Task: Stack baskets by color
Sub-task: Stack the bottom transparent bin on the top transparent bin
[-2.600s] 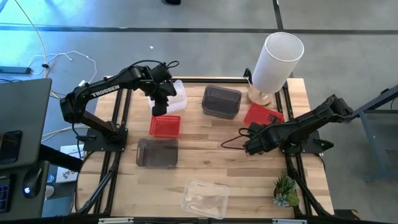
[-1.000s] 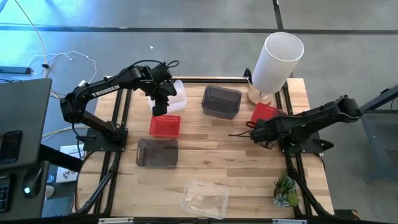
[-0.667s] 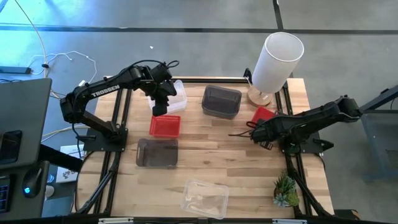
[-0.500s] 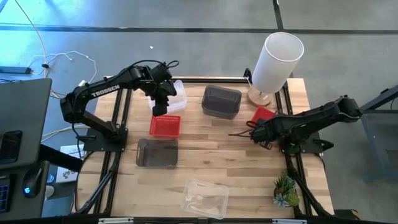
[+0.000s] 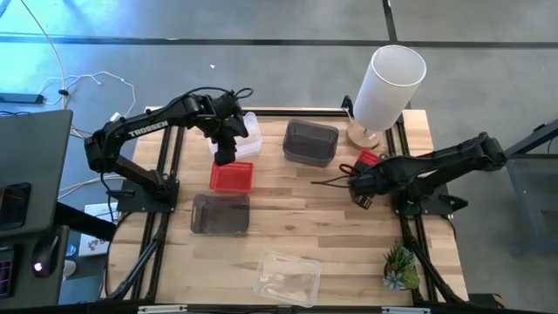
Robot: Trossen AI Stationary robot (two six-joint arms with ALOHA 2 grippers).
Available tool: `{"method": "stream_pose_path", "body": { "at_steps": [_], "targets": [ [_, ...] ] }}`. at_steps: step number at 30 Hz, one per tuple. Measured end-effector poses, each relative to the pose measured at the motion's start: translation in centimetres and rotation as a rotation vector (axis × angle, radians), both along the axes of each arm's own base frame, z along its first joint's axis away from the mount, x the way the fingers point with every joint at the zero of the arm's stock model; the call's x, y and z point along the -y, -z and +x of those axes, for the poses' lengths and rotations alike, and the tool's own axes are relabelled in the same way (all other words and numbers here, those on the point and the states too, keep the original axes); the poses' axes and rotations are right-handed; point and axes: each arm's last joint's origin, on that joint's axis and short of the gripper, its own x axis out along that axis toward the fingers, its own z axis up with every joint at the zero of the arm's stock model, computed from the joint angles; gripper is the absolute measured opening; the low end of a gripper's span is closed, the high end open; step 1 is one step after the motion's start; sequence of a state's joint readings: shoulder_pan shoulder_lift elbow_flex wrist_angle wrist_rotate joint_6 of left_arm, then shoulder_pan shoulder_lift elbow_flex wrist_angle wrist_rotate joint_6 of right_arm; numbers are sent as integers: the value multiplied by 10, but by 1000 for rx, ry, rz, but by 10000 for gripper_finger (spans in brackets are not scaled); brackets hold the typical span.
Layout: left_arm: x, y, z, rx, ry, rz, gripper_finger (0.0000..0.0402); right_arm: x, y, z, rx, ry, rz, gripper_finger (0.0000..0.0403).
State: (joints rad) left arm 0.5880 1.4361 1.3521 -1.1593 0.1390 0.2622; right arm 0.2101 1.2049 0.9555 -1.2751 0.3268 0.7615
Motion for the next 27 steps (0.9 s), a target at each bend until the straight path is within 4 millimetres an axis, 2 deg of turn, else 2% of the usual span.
{"method": "stream_pose_path", "body": {
  "at_steps": [7, 16, 21, 27],
  "targets": [
    [14, 0, 8, -5, 57, -5, 106, -29, -16, 25, 299, -196, 62, 126],
    [31, 0, 17, -5, 85, -22, 106, -62, -31, 46, 598, -400, 114, 126],
    [36, 0, 18, -12, 117, -18, 106, -74, -29, 63, 683, -481, 113, 126],
    [34, 2, 12, -116, 98, 64, 106, -83, -31, 91, 653, -542, 106, 126]
  ]
}}
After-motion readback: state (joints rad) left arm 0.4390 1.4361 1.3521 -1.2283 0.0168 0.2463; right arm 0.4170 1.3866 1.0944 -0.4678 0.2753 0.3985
